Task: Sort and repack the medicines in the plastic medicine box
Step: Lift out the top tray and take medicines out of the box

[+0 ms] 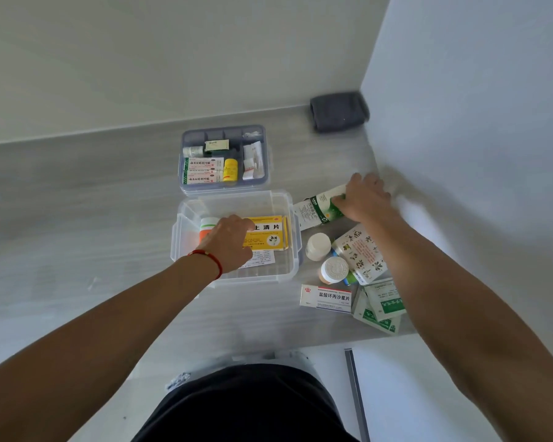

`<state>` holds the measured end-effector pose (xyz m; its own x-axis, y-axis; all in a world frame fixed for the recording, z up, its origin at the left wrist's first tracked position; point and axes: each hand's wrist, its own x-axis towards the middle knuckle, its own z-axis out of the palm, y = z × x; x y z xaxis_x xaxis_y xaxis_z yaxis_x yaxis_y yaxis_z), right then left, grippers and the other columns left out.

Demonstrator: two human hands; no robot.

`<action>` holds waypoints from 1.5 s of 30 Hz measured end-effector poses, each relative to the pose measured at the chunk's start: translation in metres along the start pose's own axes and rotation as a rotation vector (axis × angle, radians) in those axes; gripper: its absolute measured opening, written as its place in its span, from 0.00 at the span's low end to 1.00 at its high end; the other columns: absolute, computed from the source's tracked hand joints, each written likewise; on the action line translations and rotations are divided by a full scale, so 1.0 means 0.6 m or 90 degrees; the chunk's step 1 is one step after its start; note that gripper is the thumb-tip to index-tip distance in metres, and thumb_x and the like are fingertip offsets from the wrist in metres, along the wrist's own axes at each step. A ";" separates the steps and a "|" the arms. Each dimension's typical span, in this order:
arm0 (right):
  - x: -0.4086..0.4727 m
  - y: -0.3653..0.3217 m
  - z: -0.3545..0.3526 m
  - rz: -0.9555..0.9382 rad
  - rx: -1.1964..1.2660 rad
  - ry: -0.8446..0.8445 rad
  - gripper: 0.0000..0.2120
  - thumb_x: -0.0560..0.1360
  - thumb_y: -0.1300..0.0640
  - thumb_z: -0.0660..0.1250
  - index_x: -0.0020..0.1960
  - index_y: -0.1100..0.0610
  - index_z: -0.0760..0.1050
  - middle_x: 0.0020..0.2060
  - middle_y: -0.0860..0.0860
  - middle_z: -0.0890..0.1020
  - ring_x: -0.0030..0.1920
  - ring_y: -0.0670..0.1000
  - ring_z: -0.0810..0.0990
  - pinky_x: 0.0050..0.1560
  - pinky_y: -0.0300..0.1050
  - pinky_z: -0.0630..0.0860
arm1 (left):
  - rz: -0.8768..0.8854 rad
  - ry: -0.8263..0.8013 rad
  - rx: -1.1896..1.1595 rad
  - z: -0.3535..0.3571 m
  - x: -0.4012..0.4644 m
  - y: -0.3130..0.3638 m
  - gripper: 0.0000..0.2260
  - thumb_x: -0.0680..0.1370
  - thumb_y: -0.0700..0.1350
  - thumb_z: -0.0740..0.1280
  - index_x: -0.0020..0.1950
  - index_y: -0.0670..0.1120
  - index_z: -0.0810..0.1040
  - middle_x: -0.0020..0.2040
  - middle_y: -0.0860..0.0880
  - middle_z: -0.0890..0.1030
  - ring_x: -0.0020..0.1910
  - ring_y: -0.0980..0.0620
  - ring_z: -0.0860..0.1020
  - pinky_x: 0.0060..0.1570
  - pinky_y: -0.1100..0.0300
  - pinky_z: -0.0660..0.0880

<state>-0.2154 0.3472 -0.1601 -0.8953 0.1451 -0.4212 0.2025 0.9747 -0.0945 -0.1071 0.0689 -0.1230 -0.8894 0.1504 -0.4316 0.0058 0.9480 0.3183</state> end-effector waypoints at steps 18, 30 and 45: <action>0.007 -0.047 0.034 -0.016 -0.033 -0.149 0.51 0.70 0.40 0.73 0.82 0.46 0.45 0.81 0.62 0.37 0.80 0.70 0.43 0.70 0.78 0.55 | -0.027 0.037 -0.037 0.006 0.005 -0.010 0.21 0.74 0.42 0.69 0.67 0.46 0.75 0.63 0.45 0.77 0.62 0.44 0.73 0.63 0.46 0.74; 0.003 -0.045 0.048 -0.041 -0.049 -0.101 0.53 0.68 0.31 0.72 0.80 0.49 0.49 0.81 0.63 0.47 0.78 0.70 0.52 0.68 0.75 0.60 | -0.010 0.020 0.028 0.012 0.010 -0.017 0.23 0.73 0.42 0.70 0.69 0.46 0.73 0.65 0.46 0.75 0.64 0.45 0.72 0.63 0.47 0.74; -0.149 -0.023 -0.037 -0.087 0.396 0.102 0.23 0.76 0.56 0.65 0.71 0.51 0.72 0.74 0.50 0.66 0.72 0.52 0.68 0.68 0.48 0.69 | 0.052 0.004 0.382 0.040 0.038 0.008 0.29 0.67 0.47 0.77 0.64 0.42 0.71 0.60 0.43 0.71 0.58 0.44 0.73 0.54 0.50 0.76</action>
<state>-0.1471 0.3245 -0.1010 -0.9677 0.0970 -0.2328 0.2307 0.7130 -0.6621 -0.1164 0.0834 -0.1513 -0.8781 0.2298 -0.4197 0.3296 0.9263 -0.1824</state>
